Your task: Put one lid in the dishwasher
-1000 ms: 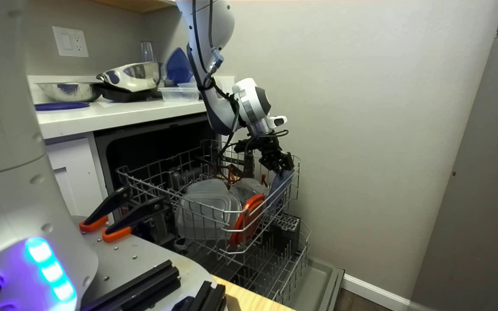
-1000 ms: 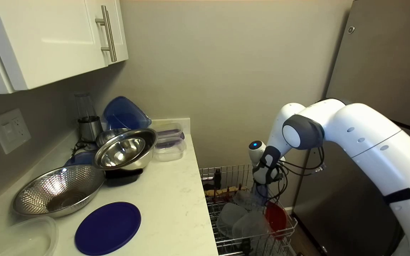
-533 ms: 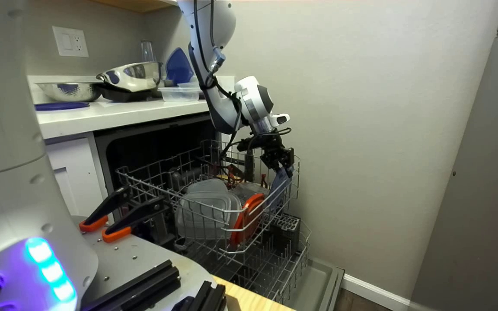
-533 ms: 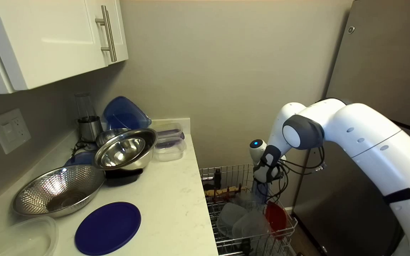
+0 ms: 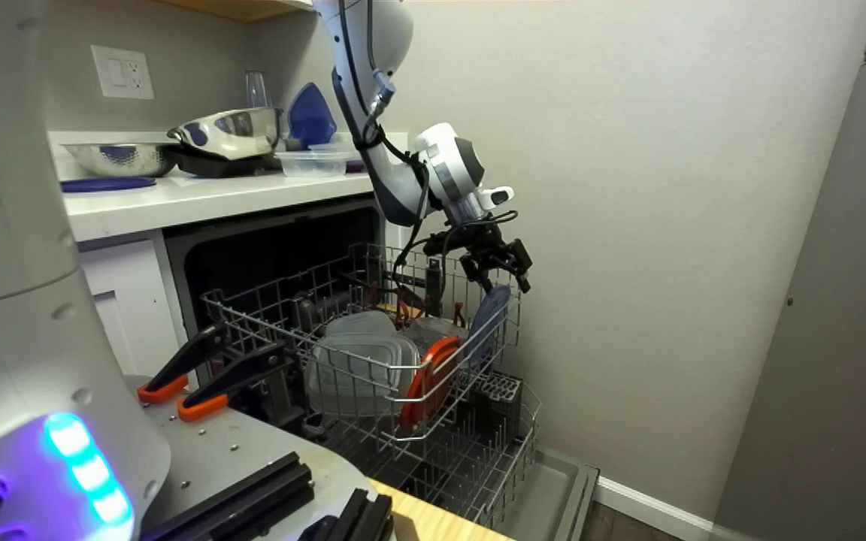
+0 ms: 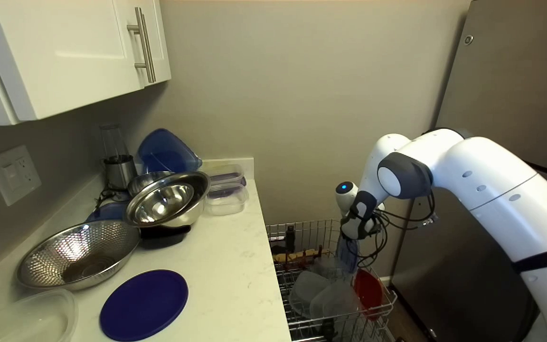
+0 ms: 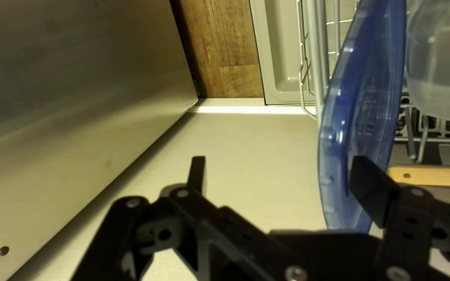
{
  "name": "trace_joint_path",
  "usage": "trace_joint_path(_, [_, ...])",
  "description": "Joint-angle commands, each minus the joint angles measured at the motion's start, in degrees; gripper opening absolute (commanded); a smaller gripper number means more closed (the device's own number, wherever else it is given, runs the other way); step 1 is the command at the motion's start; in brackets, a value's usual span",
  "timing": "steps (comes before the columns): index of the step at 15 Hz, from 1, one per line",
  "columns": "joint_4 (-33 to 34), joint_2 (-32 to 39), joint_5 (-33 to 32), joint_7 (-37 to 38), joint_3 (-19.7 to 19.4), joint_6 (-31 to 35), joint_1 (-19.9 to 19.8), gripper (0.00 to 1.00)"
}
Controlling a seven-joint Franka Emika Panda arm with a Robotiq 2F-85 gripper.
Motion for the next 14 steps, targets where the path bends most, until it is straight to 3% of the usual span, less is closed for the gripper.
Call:
trace_joint_path(1, [-3.89, -5.02, 2.13, -8.13, 4.13, 2.72, -3.68, 1.00])
trace_joint_path(5, [-5.47, -7.86, 6.48, -17.57, 10.31, 4.46, -8.90, 1.00])
trace_joint_path(14, [-8.08, -11.11, 11.16, -27.24, 14.64, 4.02, -13.85, 1.00])
